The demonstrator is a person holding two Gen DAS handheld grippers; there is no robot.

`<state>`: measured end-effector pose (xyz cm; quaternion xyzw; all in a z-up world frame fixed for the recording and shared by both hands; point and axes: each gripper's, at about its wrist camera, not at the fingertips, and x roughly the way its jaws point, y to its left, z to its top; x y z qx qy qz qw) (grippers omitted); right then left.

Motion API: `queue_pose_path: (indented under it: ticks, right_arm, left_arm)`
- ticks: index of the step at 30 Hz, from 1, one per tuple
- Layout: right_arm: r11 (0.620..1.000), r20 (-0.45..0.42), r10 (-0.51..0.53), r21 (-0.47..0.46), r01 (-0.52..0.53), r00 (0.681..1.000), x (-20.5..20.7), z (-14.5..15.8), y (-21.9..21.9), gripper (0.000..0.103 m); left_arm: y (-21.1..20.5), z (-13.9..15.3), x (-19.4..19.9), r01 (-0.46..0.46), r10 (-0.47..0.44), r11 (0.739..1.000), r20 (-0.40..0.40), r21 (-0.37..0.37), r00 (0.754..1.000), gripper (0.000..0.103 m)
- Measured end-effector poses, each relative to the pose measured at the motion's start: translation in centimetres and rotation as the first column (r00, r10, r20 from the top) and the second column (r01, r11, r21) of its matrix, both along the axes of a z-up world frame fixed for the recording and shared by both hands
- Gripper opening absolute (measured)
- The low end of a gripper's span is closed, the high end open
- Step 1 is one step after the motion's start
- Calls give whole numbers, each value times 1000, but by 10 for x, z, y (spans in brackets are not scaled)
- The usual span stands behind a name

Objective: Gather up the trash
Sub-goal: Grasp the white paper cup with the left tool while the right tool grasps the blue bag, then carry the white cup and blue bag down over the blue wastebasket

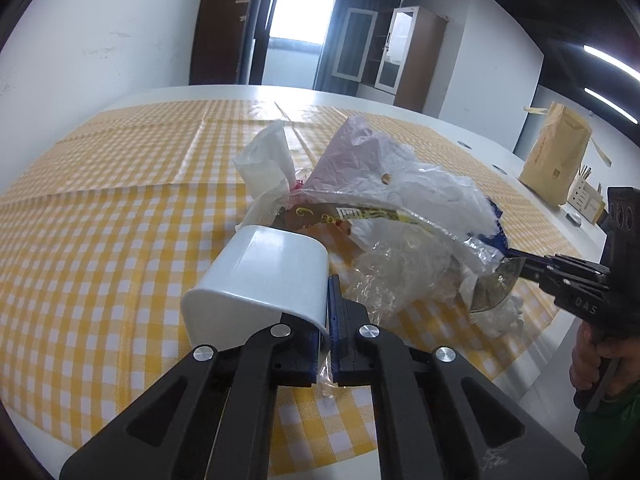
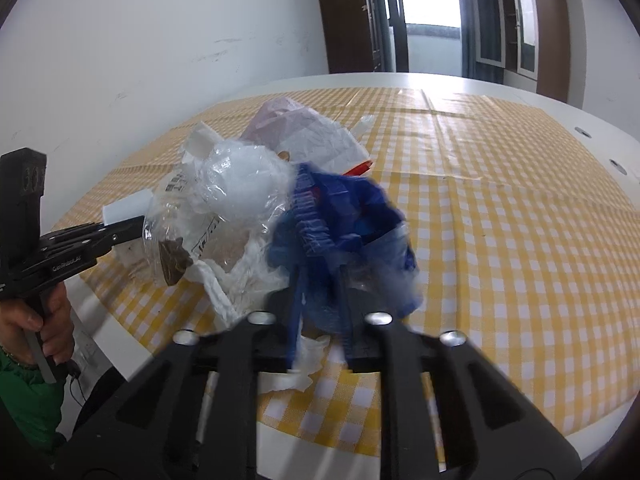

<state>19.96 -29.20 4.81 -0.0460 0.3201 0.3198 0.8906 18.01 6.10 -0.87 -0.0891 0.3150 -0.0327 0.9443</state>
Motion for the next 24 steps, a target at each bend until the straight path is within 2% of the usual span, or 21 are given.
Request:
queue_pose_path:
  ticks: [12,17,24]
  right_arm:
    - [997,89,-53,52,48,995,-35,28,-26,3]
    - [996,116,-49,75,41,992,-65,43,-38,3]
    - [996,125,-21,91,9,992,-113,46,-43,3]
  left_arm:
    - [-6,27,-46,-26,27,1000,78,-12,997,3]
    - [-8,36,-66,-40,40,999,99,-1,994,3]
    - [-17,43,-104,-27,30,999,128,-25,991,3]
